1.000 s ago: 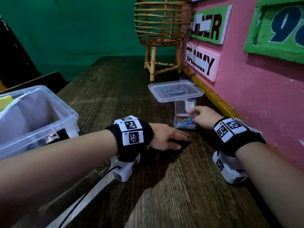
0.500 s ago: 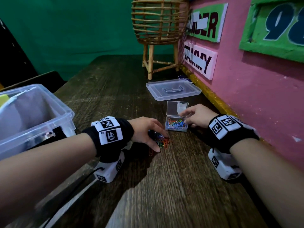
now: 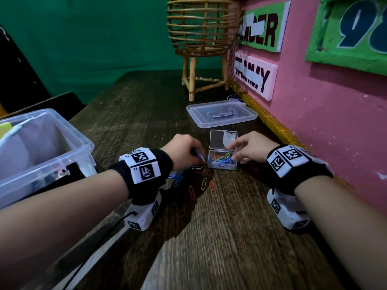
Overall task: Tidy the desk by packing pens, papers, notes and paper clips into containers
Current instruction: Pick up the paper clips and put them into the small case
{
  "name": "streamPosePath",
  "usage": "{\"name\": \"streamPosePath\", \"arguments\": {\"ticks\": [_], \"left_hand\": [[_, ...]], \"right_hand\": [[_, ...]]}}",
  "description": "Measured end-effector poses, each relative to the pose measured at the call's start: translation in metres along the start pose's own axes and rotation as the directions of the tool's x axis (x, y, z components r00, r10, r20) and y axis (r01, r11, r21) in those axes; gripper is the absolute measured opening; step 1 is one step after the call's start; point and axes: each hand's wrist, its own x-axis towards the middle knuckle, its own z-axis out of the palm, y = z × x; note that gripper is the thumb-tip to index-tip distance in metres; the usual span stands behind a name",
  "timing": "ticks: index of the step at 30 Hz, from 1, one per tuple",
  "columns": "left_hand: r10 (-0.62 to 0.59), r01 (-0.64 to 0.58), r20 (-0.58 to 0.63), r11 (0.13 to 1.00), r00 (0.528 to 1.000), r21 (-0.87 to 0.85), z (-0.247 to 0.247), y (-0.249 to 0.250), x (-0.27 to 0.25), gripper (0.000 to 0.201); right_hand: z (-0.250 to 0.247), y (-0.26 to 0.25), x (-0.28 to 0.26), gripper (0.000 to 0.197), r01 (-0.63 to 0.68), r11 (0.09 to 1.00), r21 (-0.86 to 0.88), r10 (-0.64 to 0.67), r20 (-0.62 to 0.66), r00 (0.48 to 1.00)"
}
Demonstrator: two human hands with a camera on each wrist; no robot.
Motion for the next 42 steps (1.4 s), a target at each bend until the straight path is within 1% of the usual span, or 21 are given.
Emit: {"name": "streamPosePath", "arguments": {"ticks": [3, 4, 6, 9, 11, 12, 14, 16, 17, 19, 20, 23, 25, 27, 29, 31, 33, 35, 38, 40, 42], "left_hand": [[0.003, -0.021, -0.198, 0.996, 0.98, -0.085, 0.0, 0.011, 0.012, 0.019], [0.023, -0.047, -0.231, 0.994, 0.973, -0.099, 0.001, 0.016, 0.017, 0.019], [0.058, -0.091, -0.249, 0.988, 0.967, -0.123, 0.003, 0.024, 0.025, 0.019], [0.097, -0.117, -0.154, 0.985, 0.983, -0.125, 0.007, 0.031, 0.032, 0.024], [0.103, -0.111, -0.052, 0.976, 0.993, -0.186, 0.008, 0.032, 0.031, 0.029], [0.1, -0.105, -0.034, 0.97, 0.994, -0.219, 0.008, 0.033, 0.029, 0.03], [0.058, -0.074, -0.082, 0.972, 0.995, -0.221, 0.009, 0.03, 0.029, 0.03], [-0.026, 0.002, -0.151, 0.988, 0.988, -0.155, 0.011, 0.027, 0.03, 0.026], [-0.064, 0.045, -0.161, 0.992, 0.985, -0.118, 0.011, 0.026, 0.031, 0.024], [-0.097, 0.09, -0.121, 0.994, 0.988, -0.058, 0.011, 0.023, 0.032, 0.022], [-0.096, 0.093, -0.081, 0.995, 0.992, -0.036, 0.011, 0.023, 0.031, 0.025], [-0.064, 0.061, 0.085, 0.997, 0.994, 0.038, 0.012, 0.025, 0.028, 0.045], [-0.034, 0.024, 0.137, 0.996, 0.99, 0.081, 0.011, 0.027, 0.027, 0.046], [-0.014, 0.009, 0.124, 0.999, 0.992, 0.043, 0.01, 0.026, 0.027, 0.035], [0.001, 0.0, 0.046, 1.0, 0.999, -0.013, 0.009, 0.025, 0.027, 0.025], [0.018, -0.02, -0.059, 0.999, 0.998, -0.027, 0.008, 0.025, 0.028, 0.024], [0.07, -0.072, -0.104, 0.997, 0.992, -0.019, 0.008, 0.027, 0.029, 0.028], [0.127, -0.127, -0.028, 0.992, 0.991, 0.015, 0.01, 0.03, 0.029, 0.034], [0.115, -0.123, 0.151, 0.991, 0.982, 0.047, 0.012, 0.031, 0.03, 0.036], [0.121, -0.132, 0.178, 0.99, 0.977, 0.055, 0.012, 0.028, 0.03, 0.031], [0.142, -0.15, 0.148, 0.987, 0.979, 0.05, 0.013, 0.026, 0.029, 0.026]], "right_hand": [[0.0, 0.0, 0.0, 0.037, 0.011, 1.0, -0.003, -0.011, -0.009, 1.0], [0.001, -0.001, 0.0, 0.036, 0.007, 1.0, 0.001, -0.007, -0.011, 1.0], [0.001, -0.002, 0.0, 0.036, -0.001, 1.0, -0.001, 0.001, -0.012, 1.0], [0.001, -0.002, -0.001, 0.038, 0.006, 1.0, -0.004, -0.006, -0.016, 1.0], [0.001, -0.001, 0.0, 0.039, 0.011, 1.0, -0.001, -0.011, -0.015, 1.0], [0.001, -0.001, 0.0, 0.039, 0.01, 1.0, -0.001, -0.01, -0.014, 1.0], [0.001, 0.0, 0.0, 0.036, 0.0, 1.0, 0.002, 0.0, -0.016, 1.0], [0.002, 0.0, 0.0, 0.034, -0.006, 1.0, 0.015, 0.006, -0.022, 1.0], [0.003, 0.001, 0.0, 0.033, -0.005, 1.0, 0.023, 0.005, -0.025, 1.0], [0.003, 0.001, 0.0, 0.03, 0.0, 1.0, 0.029, 0.001, -0.027, 1.0], [0.003, 0.001, 0.0, 0.028, 0.002, 1.0, 0.025, -0.001, -0.027, 1.0], [0.002, 0.0, -0.001, 0.024, 0.005, 1.0, -0.001, -0.005, -0.025, 1.0], [0.002, -0.001, -0.002, 0.02, 0.018, 1.0, -0.015, -0.018, -0.02, 1.0], [0.001, -0.002, -0.005, 0.015, 0.02, 0.999, -0.027, -0.02, -0.012, 1.0], [0.001, -0.003, -0.006, 0.011, 0.015, 0.999, -0.047, -0.016, -0.01, 1.0], [0.001, -0.003, -0.006, 0.01, 0.014, 0.998, -0.059, -0.015, -0.02, 1.0], [0.001, -0.003, -0.005, 0.012, 0.006, 0.999, -0.053, -0.008, -0.03, 1.0], [0.001, -0.003, -0.004, 0.015, 0.006, 0.999, -0.032, -0.007, -0.036, 0.999], [0.0, -0.002, -0.004, 0.022, 0.004, 1.0, -0.009, -0.005, -0.044, 0.999], [0.001, -0.002, -0.004, 0.025, -0.002, 1.0, 0.011, 0.003, -0.037, 0.999], [0.001, -0.003, -0.004, 0.028, -0.008, 0.999, 0.032, 0.009, -0.03, 1.0]]}}
